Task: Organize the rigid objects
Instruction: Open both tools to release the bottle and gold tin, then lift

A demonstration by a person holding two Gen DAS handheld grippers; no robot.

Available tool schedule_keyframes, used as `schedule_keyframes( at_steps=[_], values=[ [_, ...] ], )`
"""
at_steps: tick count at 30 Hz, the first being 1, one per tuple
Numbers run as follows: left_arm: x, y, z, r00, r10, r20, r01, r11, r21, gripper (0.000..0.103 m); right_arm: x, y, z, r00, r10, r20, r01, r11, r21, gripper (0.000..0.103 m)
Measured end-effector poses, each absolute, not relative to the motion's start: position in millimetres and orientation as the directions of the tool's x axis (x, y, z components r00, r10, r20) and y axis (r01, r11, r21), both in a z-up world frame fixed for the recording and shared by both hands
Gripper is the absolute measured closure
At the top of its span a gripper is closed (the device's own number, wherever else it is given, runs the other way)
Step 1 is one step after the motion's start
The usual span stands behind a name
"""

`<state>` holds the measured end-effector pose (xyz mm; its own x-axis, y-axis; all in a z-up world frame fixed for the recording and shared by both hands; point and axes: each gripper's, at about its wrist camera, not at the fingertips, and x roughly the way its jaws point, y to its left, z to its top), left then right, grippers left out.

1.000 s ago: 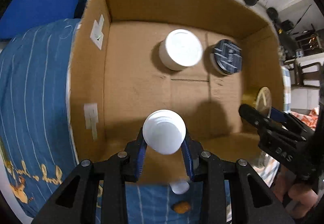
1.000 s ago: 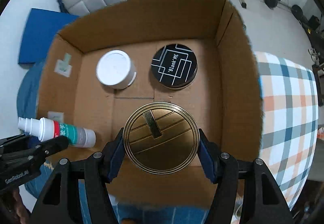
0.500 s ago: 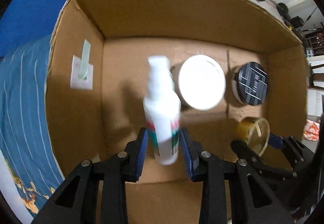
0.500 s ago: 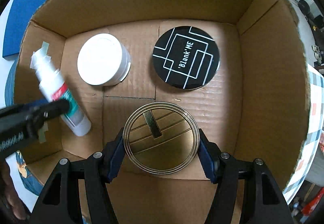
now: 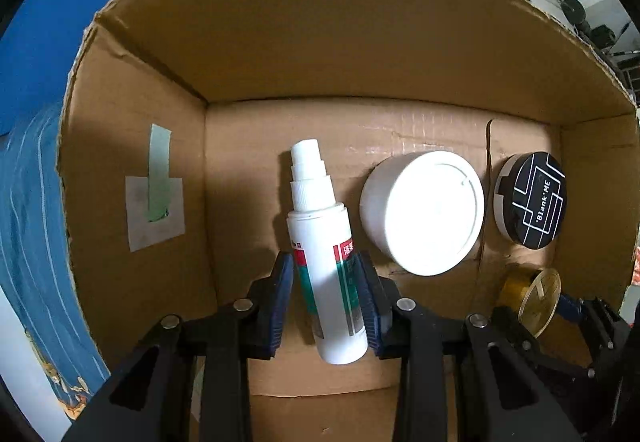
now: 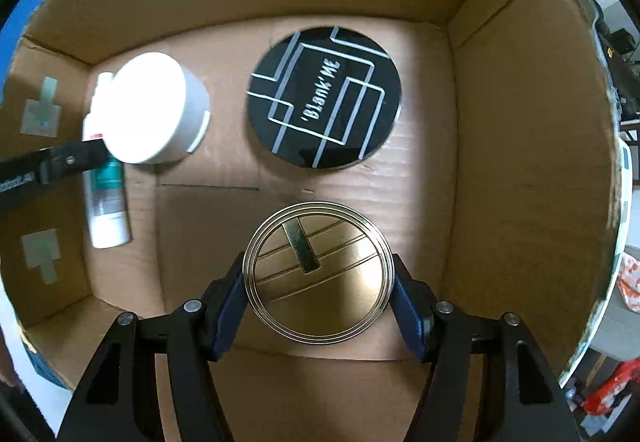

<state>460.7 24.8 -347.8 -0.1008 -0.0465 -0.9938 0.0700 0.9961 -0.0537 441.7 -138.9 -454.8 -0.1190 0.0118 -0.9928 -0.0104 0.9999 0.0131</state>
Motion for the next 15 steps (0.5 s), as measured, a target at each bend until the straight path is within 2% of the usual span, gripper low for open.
schedule_keyframes(
  at_steps=[9, 13, 15],
  values=[
    [460, 15, -345, -0.114, -0.064, -0.991, 0.035, 0.997, -0.068, 0.073, 447, -147, -467, -0.143, 0.007, -0.99, 0.053, 0.999, -0.001, 0.035],
    [447, 21, -335, -0.102, -0.054, -0.993, 0.037, 0.998, -0.058, 0.066, 444, -149, -467, -0.157, 0.012, -0.988, 0.067, 0.998, 0.002, 0.034],
    [440, 23, -330, -0.094, -0.036, -0.995, 0.036, 0.999, -0.04, 0.066, 438, -151, -464, -0.159, 0.023, -0.987, 0.071, 0.997, 0.012, 0.03]
  ],
)
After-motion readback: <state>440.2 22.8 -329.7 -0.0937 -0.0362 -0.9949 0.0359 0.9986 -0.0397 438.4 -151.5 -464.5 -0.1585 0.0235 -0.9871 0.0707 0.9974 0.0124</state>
